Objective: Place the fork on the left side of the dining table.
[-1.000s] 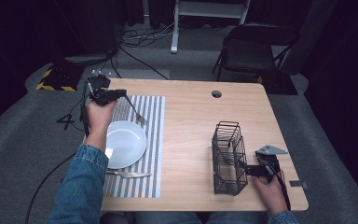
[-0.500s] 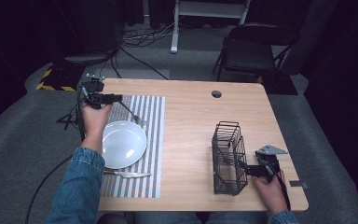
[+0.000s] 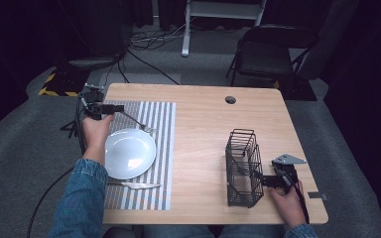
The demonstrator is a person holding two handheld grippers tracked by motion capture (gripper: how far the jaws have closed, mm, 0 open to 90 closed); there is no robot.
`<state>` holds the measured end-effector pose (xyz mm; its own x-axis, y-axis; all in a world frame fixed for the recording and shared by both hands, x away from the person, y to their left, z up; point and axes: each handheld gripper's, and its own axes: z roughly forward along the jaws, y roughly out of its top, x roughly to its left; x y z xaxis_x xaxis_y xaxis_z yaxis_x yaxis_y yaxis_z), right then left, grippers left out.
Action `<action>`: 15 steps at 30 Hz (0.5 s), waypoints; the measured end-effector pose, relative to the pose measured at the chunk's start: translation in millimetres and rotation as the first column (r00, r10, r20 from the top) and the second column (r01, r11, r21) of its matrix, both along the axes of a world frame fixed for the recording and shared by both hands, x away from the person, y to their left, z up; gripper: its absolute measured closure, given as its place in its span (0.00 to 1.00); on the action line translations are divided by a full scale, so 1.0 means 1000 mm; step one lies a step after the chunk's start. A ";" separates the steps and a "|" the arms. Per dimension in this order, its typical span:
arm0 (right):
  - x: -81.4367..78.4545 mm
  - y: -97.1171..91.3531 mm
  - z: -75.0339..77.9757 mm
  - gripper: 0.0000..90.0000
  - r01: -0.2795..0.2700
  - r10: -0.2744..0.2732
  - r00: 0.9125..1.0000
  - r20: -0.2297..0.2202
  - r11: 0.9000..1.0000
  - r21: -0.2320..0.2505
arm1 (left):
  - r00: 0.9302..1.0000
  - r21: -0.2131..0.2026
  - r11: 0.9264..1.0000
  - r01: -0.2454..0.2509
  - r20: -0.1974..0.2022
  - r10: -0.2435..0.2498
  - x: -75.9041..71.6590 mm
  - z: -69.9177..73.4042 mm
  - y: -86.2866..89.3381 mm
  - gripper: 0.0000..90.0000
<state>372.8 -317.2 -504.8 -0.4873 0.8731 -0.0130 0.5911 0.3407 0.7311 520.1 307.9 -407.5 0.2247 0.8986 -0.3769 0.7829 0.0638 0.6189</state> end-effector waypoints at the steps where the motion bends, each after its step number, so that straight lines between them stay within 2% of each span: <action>1: 0.000 0.000 0.000 0.13 0.000 0.000 1.000 0.000 1.000 0.000 | 1.000 -0.005 1.000 -0.003 0.000 0.003 0.000 -0.001 0.001 0.58; 7: 0.000 0.000 0.000 0.13 0.002 -0.002 1.000 0.000 1.000 0.000 | 1.000 -0.016 1.000 -0.016 -0.014 0.016 0.003 -0.009 0.007 0.58; 15: 0.000 0.000 0.000 0.13 0.002 -0.002 1.000 0.001 1.000 -0.001 | 0.999 0.001 1.000 -0.018 -0.028 0.018 0.003 -0.013 0.011 0.54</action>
